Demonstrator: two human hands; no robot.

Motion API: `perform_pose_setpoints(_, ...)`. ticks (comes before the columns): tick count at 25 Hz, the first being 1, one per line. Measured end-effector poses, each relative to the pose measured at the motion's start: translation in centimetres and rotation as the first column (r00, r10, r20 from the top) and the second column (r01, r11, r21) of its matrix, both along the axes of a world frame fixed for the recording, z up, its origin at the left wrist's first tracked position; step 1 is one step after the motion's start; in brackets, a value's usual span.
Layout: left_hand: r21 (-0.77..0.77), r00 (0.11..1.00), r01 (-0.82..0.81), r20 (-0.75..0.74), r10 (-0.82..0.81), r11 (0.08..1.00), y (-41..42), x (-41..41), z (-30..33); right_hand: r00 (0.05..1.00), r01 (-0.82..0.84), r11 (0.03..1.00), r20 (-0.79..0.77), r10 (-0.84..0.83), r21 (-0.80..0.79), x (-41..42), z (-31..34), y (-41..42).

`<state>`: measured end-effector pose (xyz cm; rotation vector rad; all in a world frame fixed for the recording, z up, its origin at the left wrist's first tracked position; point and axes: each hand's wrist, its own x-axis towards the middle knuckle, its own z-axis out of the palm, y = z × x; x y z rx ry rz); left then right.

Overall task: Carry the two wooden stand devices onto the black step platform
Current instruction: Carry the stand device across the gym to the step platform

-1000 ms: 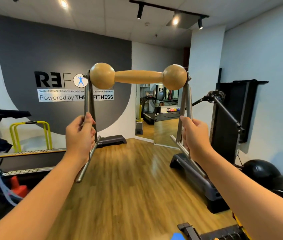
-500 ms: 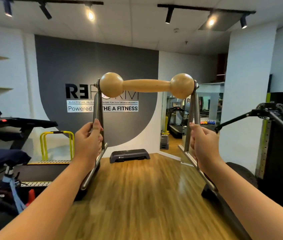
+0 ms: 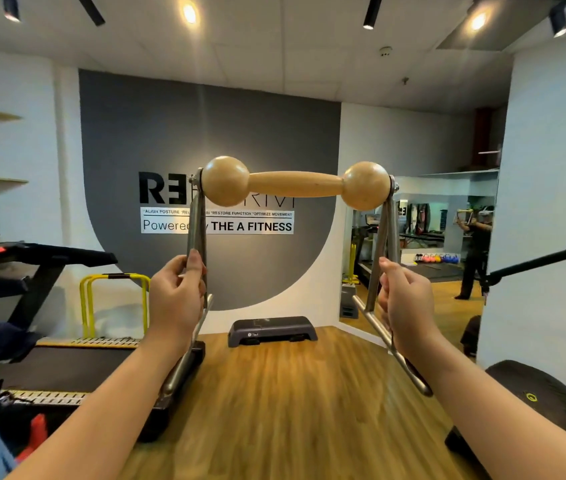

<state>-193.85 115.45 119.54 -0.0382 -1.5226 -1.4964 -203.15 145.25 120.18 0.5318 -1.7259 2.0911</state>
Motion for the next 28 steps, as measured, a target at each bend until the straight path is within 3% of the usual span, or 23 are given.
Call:
perform_pose_setpoints(11, -0.105, 0.996, -0.085, -0.004, 0.085, 0.991, -10.6, -30.8, -0.4, 1.0, -0.028, 0.999, -0.007, 0.027, -0.025, -31.1, -0.7, -10.8)
perform_pose_setpoints(21, -0.037, 0.994, -0.11, -0.012, 0.11, 0.993, -13.1, -59.2, -0.4, 0.998, -0.065, 0.997, 0.004, 0.065, 0.036, -60.8, 0.8, -13.8)
perform_pose_setpoints(28, -0.078, 0.993, -0.117, -0.02, 0.115, 0.99, -17.1, -77.2, -1.0, 0.999, -0.032, 0.999, 0.026, 0.031, 0.043, -79.9, -0.4, -17.9)
